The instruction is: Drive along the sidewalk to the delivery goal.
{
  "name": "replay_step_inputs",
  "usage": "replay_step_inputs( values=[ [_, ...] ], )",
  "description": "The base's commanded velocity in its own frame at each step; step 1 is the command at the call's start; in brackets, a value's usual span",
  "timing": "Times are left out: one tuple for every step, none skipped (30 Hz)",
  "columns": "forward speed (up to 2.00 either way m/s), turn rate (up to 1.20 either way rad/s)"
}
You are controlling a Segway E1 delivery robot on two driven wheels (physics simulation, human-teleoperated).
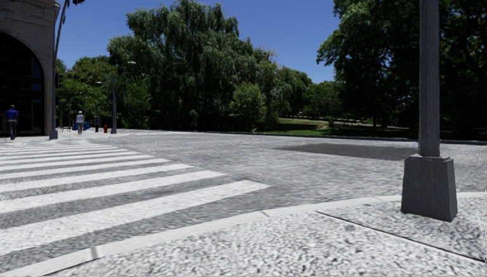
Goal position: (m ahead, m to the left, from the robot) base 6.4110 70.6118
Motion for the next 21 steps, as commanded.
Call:
replay_step_inputs(
  values=[
    [2.0, 0.61],
    [2.0, 0.61],
    [2.0, 0.61],
    [2.0, 0.61],
    [2.0, 0.61],
    [2.0, 0.61],
    [2.0, 0.61],
    [2.0, 0.61],
    [2.0, 0.61],
    [2.0, 0.61],
    [2.0, 0.61],
    [2.0, 0.61],
    [1.97, 0.61],
    [1.97, 0.61],
    [1.81, 0.61],
    [1.61, 0.61],
    [1.43, 0.61],
    [1.43, 0.61],
    [1.37, 0.61],
    [1.35, 0.61],
    [1.34, 0.61]
  ],
)
